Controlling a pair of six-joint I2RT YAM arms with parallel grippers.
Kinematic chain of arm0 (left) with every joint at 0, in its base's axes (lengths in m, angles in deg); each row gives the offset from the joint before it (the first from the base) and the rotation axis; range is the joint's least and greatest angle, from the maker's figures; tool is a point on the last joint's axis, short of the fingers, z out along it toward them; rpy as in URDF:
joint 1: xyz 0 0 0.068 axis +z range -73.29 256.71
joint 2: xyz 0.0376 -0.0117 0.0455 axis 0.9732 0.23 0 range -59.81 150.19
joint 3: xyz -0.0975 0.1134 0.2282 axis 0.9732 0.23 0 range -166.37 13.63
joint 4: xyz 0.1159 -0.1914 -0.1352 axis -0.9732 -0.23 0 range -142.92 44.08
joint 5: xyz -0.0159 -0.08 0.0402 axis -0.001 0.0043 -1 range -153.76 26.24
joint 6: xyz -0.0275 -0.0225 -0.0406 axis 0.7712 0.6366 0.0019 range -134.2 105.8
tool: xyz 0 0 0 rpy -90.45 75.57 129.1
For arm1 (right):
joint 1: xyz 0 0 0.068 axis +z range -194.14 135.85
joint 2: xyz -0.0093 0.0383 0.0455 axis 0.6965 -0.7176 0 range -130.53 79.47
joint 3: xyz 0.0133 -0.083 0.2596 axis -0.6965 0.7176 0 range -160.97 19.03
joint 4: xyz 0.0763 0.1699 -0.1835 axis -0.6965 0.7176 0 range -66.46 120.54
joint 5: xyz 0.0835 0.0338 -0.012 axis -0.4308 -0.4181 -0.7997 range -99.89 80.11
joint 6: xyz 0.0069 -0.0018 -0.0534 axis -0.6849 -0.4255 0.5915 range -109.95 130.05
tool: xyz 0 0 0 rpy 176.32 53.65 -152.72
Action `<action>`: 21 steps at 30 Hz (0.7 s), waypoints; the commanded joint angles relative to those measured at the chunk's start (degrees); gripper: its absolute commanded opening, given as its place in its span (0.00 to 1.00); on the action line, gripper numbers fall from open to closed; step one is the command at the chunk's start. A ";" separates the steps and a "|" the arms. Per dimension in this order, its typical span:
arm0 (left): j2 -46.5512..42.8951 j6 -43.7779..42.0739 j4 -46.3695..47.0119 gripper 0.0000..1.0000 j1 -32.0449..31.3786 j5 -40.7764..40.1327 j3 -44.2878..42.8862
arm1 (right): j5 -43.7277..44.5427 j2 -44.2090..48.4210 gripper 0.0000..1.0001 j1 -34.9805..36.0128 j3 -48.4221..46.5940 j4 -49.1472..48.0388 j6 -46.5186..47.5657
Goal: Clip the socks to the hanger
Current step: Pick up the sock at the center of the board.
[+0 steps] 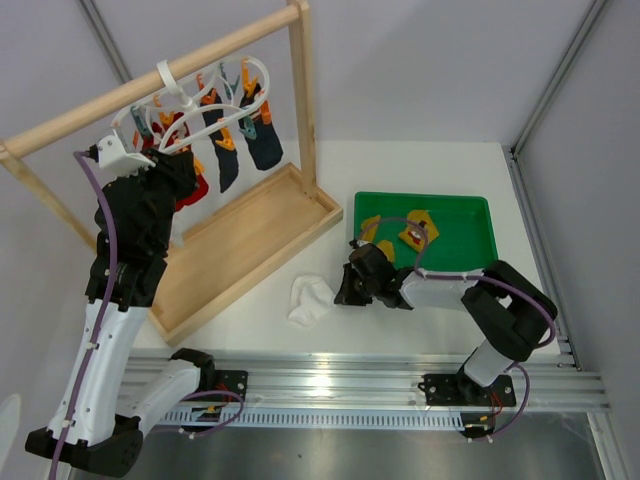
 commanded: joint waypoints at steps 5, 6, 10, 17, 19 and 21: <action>-0.20 -1.23 -3.14 0.01 -0.48 0.97 -0.13 | 10.03 11.36 0.00 3.30 -4.90 -4.00 22.61; -0.20 -1.15 -3.49 0.01 -0.48 1.23 -0.48 | 10.84 12.16 0.00 4.01 -6.04 -4.09 25.71; 0.15 -0.71 -4.89 0.01 -0.48 1.94 -1.80 | 13.22 14.10 0.00 7.88 -13.69 -3.91 40.13; -0.12 0.61 -5.95 0.01 -0.48 3.87 -2.85 | 14.02 10.86 0.00 11.84 -24.77 -7.78 55.97; -0.12 0.79 -5.95 0.01 -0.48 4.57 -2.77 | 12.53 8.93 0.00 12.37 -27.93 -9.53 58.52; -0.12 0.96 -5.95 0.01 -0.48 4.93 -2.68 | 11.99 7.52 0.00 12.72 -31.00 -10.94 60.28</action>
